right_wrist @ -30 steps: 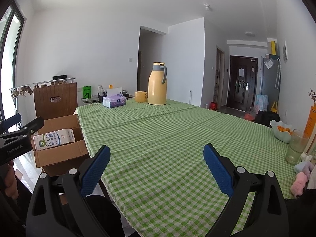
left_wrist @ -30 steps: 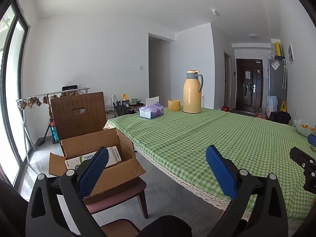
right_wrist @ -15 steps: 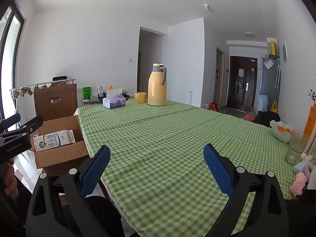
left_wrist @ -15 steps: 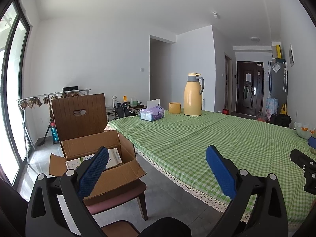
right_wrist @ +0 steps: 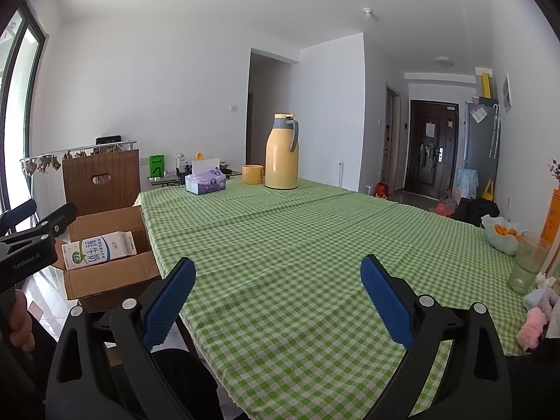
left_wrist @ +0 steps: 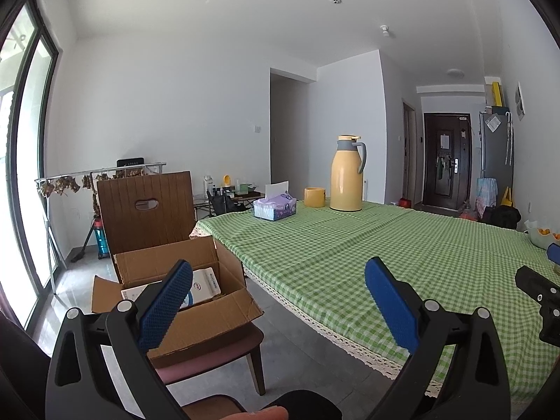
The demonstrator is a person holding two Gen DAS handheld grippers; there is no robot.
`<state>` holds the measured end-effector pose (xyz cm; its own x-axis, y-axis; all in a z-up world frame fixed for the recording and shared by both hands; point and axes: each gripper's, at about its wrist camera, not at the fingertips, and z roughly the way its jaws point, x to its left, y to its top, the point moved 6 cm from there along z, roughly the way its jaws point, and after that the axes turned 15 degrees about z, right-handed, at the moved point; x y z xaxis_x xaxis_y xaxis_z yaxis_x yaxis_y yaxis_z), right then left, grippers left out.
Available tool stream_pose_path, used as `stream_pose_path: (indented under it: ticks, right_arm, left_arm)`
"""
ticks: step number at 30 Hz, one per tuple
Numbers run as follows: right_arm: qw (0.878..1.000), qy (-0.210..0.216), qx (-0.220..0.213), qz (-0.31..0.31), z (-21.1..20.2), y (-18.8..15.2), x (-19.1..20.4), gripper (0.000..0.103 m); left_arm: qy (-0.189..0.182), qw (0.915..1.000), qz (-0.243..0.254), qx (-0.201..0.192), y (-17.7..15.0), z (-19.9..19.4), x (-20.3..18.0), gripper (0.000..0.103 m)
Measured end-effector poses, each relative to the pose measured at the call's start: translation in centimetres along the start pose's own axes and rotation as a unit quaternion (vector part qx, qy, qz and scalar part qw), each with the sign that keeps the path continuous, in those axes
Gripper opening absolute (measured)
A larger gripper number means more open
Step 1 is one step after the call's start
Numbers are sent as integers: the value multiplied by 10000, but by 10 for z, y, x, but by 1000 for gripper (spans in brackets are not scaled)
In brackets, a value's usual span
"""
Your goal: Collect trash
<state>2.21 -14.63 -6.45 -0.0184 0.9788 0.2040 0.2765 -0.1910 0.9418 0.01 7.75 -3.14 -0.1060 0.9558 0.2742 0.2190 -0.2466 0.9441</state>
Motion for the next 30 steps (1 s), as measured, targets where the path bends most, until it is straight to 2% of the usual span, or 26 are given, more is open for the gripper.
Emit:
stream_pose_path:
  ticks: [13, 15, 16, 17, 20, 23, 27, 30]
  right_arm:
    - [10000, -17, 28, -22, 1, -3, -1, 91]
    - [10000, -16, 32, -14, 0, -3, -1, 91]
    - [10000, -12, 36, -11, 0, -4, -1, 91]
    - [10000, -14, 40, -14, 1, -4, -1, 91]
    - [10000, -19, 81, 4, 2, -5, -2, 91]
    - [10000, -2, 87, 8, 3, -6, -2, 91]
    - [9999, -9, 126, 19, 7, -8, -4, 91]
    - [9998, -32, 219, -7, 18, -5, -7, 91]
  left_arm:
    - [-42, 10000, 44, 49, -2, 2, -1, 96]
    - [-184, 9998, -21, 34, -3, 2, -2, 96]
    - [-404, 9991, -81, -56, -2, -2, -2, 96]
    - [-465, 9987, -98, -190, 2, -8, -3, 96]
    - [-360, 9988, 52, -320, 6, -15, -6, 96]
    - [-115, 9994, -68, -312, 4, -13, -2, 96]
    - [-64, 9995, -144, -282, 2, -11, 2, 96]
    - [-104, 9997, -98, -200, 3, 9, 2, 96]
